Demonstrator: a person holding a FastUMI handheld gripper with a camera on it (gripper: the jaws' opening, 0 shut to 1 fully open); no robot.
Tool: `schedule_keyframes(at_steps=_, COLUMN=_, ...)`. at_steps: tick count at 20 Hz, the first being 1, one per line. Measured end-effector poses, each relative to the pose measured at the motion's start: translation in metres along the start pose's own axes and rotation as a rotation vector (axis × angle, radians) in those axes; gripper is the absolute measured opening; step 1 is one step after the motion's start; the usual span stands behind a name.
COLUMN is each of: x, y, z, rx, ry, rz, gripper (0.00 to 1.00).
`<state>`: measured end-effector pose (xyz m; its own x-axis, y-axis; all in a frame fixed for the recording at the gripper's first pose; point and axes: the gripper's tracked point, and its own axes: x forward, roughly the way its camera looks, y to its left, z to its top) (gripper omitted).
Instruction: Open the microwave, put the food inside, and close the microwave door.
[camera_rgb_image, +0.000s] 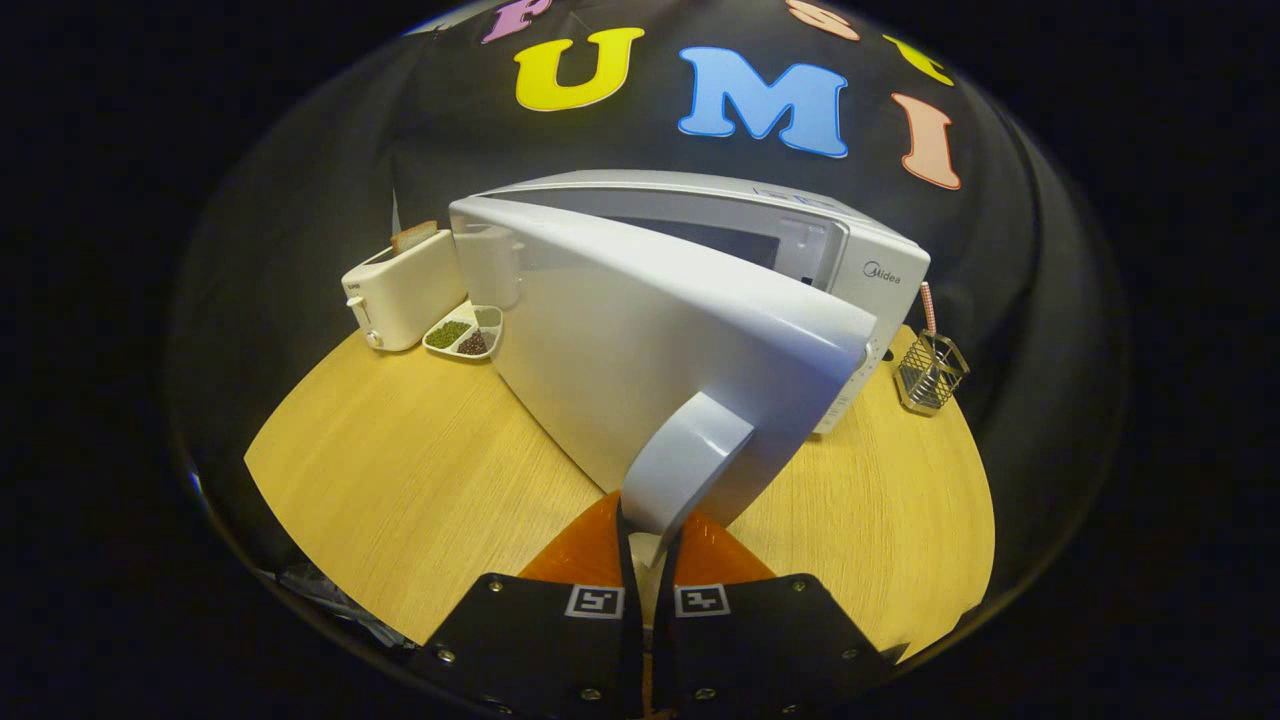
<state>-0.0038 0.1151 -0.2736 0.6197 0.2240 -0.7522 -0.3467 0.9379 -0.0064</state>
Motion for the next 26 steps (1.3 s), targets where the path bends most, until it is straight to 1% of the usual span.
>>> schedule_keyframes(at_steps=9, x=-0.022, y=0.059, z=-0.019, rx=-0.005, ry=0.003, rz=0.033, gripper=0.04)
schedule_keyframes(at_steps=15, x=-0.031, y=0.105, z=-0.026, rx=-0.036, ry=-0.006, rz=0.054, gripper=0.06)
schedule_keyframes(at_steps=23, x=-0.039, y=0.146, z=-0.031, rx=-0.091, ry=-0.013, rz=0.0, gripper=0.06)
schedule_keyframes(at_steps=26, x=-0.043, y=0.163, z=-0.035, rx=-0.153, ry=-0.003, rz=-0.02, gripper=0.1)
